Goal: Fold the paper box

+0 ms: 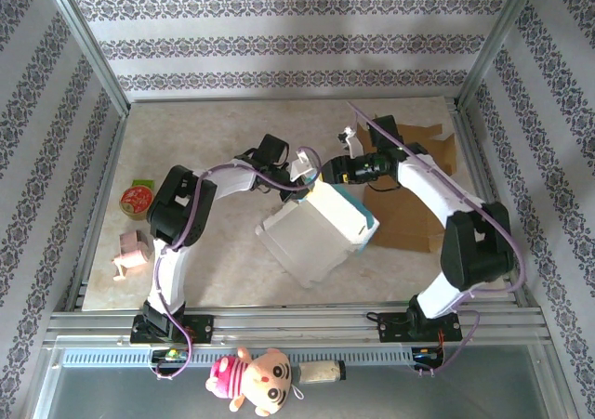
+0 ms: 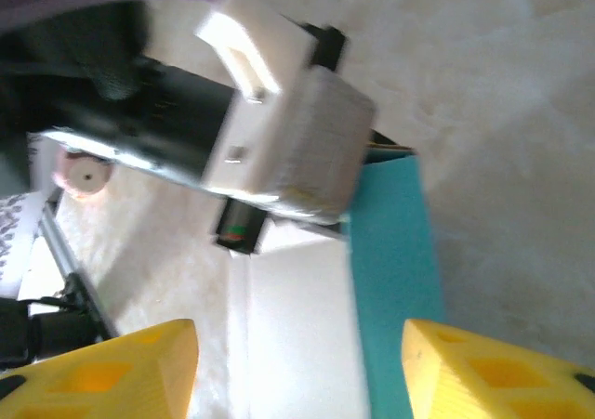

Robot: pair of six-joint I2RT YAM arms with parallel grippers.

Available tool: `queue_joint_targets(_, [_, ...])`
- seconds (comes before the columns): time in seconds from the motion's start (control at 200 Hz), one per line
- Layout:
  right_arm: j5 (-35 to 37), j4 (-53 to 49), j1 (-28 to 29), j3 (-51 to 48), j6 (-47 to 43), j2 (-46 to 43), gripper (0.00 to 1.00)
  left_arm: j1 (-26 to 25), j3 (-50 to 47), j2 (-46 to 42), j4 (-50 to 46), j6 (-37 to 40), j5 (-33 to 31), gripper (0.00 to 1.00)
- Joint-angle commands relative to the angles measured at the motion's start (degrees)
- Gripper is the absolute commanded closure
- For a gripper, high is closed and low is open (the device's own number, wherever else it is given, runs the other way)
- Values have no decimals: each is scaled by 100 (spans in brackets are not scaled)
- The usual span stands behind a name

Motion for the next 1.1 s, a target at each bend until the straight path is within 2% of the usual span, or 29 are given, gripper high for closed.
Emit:
queue_joint_targets(0.0, [-393, 439, -194, -253, 347, -465, 38, -132, -504, -222, 1211, 173, -317, 100])
queue_joint_targets(0.055, [-354, 437, -275, -381, 322, -505, 38, -143, -670, -263, 1640, 67, -356, 100])
queue_joint_targets(0.23, [-198, 239, -328, -648, 218, -344, 49, -150, -722, -286, 1701, 82, -278, 100])
queue_joint_targets(0.335, [279, 253, -324, -783, 116, -267, 52, -155, -912, -376, 1898, 145, -246, 100])
queue_joint_targets(0.41, [205, 222, -324, -805, 42, -139, 53, -172, -1022, -423, 2025, 164, -272, 100])
queue_joint_targets(0.535, [43, 323, -143, -879, 78, 53, 59, -244, -1075, -433, 2129, 173, -470, 100])
queue_joint_targets(0.65, [240, 373, 103, -924, 27, 98, 67, -319, -1152, -440, 2327, 111, -782, 100])
queue_joint_targets(0.874, [1292, 258, 495, -1008, -255, -20, 75, -337, -1742, -666, 3663, -769, -1480, 72])
queue_joint_targets(0.959, [1596, 236, 631, -1033, -325, -33, 75, -337, -1948, -783, 4002, -1025, -1517, 61])
queue_joint_targets(1.094, [1851, 197, 763, -1026, -416, -24, 76, -326, -2242, -976, 4366, -1151, -1525, 55])
